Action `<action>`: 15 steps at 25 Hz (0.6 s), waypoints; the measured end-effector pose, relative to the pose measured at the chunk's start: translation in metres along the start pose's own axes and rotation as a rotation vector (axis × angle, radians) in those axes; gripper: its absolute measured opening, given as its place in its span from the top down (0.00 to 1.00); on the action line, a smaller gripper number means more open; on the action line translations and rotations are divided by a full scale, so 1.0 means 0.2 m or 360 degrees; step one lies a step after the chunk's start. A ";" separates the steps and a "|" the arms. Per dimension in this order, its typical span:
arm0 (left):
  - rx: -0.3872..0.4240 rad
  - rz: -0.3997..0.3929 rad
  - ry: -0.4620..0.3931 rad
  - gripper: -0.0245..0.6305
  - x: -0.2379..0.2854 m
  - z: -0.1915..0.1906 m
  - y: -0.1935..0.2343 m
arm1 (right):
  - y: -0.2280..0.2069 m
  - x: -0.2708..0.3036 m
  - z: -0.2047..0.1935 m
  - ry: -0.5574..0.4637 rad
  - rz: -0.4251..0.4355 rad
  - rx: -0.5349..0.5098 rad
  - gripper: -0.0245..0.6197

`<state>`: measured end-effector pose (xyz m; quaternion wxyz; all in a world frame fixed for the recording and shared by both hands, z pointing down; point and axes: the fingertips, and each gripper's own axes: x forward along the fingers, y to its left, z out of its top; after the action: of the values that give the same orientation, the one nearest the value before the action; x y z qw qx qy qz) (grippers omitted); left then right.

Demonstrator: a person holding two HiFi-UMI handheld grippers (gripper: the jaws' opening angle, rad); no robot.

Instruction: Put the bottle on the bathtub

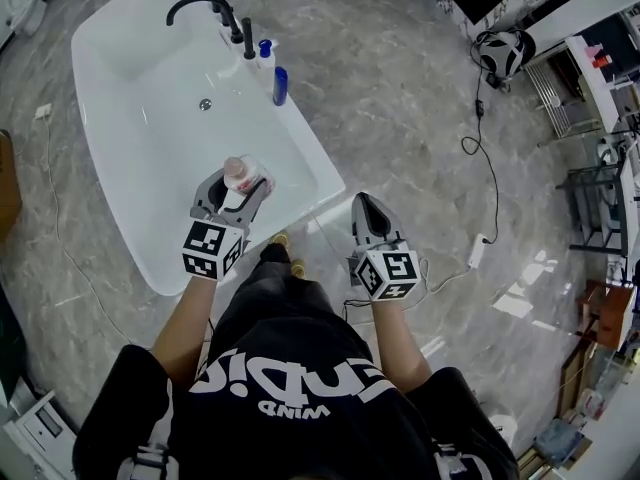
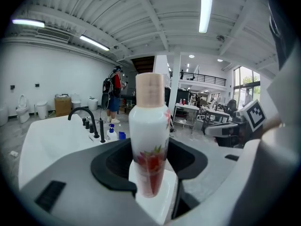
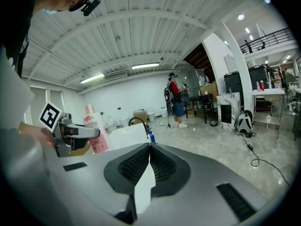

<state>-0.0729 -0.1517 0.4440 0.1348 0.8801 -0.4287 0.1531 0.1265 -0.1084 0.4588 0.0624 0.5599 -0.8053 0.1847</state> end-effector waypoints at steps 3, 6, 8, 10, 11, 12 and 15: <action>0.0009 -0.0007 0.0011 0.62 0.13 -0.01 0.06 | -0.05 0.11 -0.01 0.0021 -0.0003 -0.0002 0.92; 0.0014 -0.0020 0.0024 0.62 0.26 -0.04 0.11 | -0.12 0.21 -0.03 0.0043 -0.0018 0.0006 0.92; 0.0006 -0.0030 0.0034 0.62 0.35 -0.06 0.15 | -0.16 0.29 -0.04 0.0055 -0.0031 0.0010 0.92; 0.0001 -0.0043 0.0044 0.62 0.45 -0.10 0.19 | -0.20 0.36 -0.05 0.0067 -0.0039 0.0010 0.92; 0.0005 -0.0047 0.0049 0.62 0.49 -0.12 0.20 | -0.22 0.40 -0.06 0.0070 -0.0042 0.0010 0.92; 0.0012 -0.0051 0.0054 0.62 0.54 -0.14 0.22 | -0.24 0.44 -0.07 0.0073 -0.0044 0.0011 0.92; 0.0038 -0.0064 0.0059 0.62 0.68 -0.19 0.25 | -0.29 0.55 -0.09 0.0078 -0.0042 0.0009 0.92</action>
<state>-0.0392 -0.2642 0.5360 0.1353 0.8871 -0.4065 0.1718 0.1386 -0.2171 0.5229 0.0830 0.5659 -0.7956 0.2000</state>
